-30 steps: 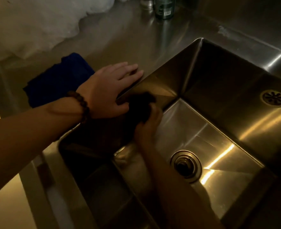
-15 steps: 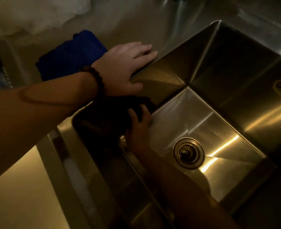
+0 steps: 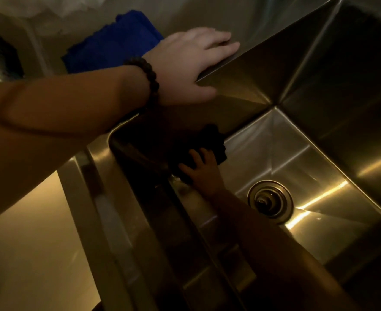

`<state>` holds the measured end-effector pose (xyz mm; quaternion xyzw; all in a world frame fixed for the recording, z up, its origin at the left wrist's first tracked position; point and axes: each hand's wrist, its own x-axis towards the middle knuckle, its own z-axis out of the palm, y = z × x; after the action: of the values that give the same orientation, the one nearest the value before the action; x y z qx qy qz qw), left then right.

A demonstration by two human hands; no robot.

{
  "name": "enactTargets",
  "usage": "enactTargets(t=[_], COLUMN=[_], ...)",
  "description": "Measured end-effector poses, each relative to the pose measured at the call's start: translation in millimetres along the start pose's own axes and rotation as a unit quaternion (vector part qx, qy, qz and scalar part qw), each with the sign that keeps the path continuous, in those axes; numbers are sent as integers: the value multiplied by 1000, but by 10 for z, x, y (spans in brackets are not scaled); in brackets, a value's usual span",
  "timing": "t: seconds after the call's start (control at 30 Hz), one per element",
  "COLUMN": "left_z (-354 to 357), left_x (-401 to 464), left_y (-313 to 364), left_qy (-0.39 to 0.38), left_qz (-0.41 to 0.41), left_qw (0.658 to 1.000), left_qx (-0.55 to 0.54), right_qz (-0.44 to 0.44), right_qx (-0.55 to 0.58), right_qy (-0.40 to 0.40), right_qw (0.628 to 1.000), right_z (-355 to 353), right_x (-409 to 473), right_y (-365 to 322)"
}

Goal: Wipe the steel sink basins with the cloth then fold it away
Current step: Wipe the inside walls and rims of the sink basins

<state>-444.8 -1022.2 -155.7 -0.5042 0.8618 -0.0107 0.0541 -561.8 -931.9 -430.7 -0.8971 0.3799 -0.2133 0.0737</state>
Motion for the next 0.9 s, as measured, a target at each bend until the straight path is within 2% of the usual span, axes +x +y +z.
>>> enactTargets(t=[0.07,0.2,0.3,0.37,0.47,0.5,0.57,0.67,0.73,0.83,0.9], left_z=[-9,1,18,28,9,6,14,6,5,22,45], left_x=[-1,9,10,4,-1,-8,-16,-2,-1,-7,0], left_y=[3,-11,-28,-41,-56,-53,-39,-54,-59,-41,-47], left_qy=[0,-1,3,6,12,15,19,19,17,17,17], left_qz=[-3,-7,-4,1,3,2,7,9,7,11,8], left_qw=[1000,1000,1000,1000,1000,1000,1000,999,1000,999,999], left_qx=[-2,-2,-3,-5,-13,-14,-16,-25,-25,-30,-28], right_qz=[38,-115,-148,-84,120,186,294,383,353,205,89], right_qx=[14,22,-21,-34,-70,-92,-69,-19,-22,15,60], right_qy=[-21,-112,-152,-147,-91,-93,-118,-121,-136,-120,-158], right_qw=[999,987,977,985,986,974,946,916,926,971,982], right_z=[-127,-60,-91,-164,-375,-470,-665,-778,-661,-416,-256], right_x=[1,-68,-15,2,73,111,201,321,250,3,-128], right_y=[-194,-320,88,461,1148,1384,1759,1780,1471,759,267])
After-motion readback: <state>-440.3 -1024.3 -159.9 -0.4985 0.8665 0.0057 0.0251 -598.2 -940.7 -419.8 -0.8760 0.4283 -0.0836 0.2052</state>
